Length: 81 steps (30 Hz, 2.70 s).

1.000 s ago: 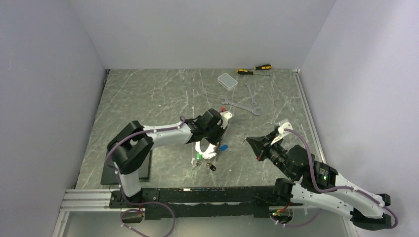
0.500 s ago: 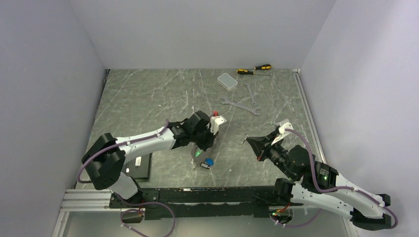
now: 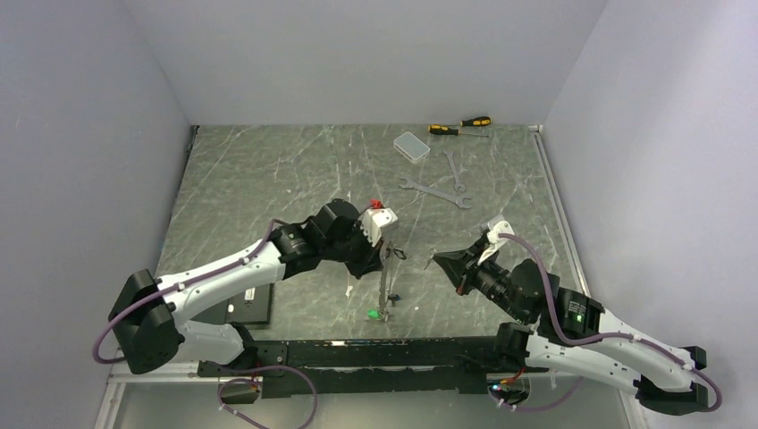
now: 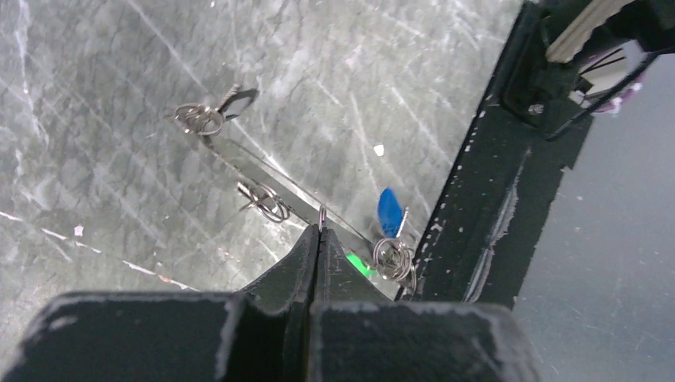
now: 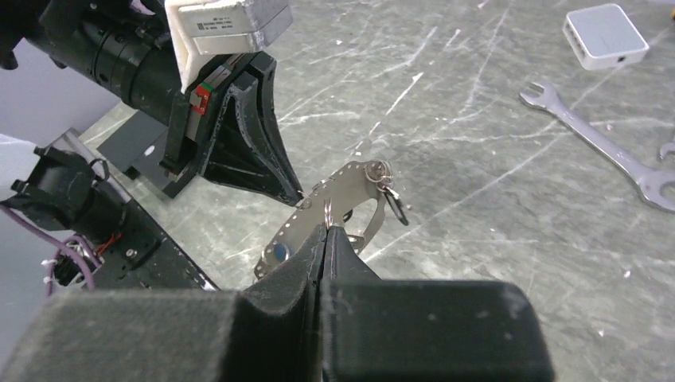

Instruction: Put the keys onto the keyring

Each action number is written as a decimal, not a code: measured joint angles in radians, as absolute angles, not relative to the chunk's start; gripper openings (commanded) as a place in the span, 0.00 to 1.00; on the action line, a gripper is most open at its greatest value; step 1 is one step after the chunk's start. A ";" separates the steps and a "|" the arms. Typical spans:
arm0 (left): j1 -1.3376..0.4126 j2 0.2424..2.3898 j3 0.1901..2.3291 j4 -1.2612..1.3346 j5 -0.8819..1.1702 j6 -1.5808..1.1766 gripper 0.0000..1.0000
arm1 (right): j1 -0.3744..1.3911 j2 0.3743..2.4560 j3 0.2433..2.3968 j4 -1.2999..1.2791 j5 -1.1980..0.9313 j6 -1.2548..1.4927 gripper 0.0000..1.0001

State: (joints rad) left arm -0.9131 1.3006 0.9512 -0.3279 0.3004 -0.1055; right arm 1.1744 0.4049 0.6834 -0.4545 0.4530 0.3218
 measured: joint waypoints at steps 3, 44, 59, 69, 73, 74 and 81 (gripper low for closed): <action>-0.913 1.269 0.951 -0.327 0.334 -0.105 0.00 | 1.174 0.417 0.680 -0.417 0.405 0.301 0.00; -0.913 1.108 0.947 -0.193 0.505 -0.197 0.00 | 1.272 0.633 0.627 -0.187 0.315 0.017 0.00; -0.912 1.113 0.946 -0.191 0.490 -0.208 0.00 | 1.311 0.670 0.630 -0.186 0.396 0.016 0.00; -0.907 1.113 0.936 -0.175 0.481 -0.213 0.00 | 1.314 0.700 0.639 -0.197 0.420 0.018 0.00; -0.908 1.113 0.936 -0.150 0.486 -0.222 0.00 | 1.318 0.707 0.640 -0.208 0.422 0.018 0.00; -0.909 1.113 0.936 -0.146 0.488 -0.223 0.00 | 1.318 0.709 0.640 -0.208 0.422 0.018 0.00; -0.909 1.113 0.936 -0.139 0.495 -0.223 0.00 | 1.319 0.712 0.643 -0.209 0.434 0.019 0.00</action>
State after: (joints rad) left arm -0.9092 1.1126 0.9360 -0.1394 0.4953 -0.2234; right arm 1.3186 0.7124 0.6430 -0.2089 0.4335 0.0185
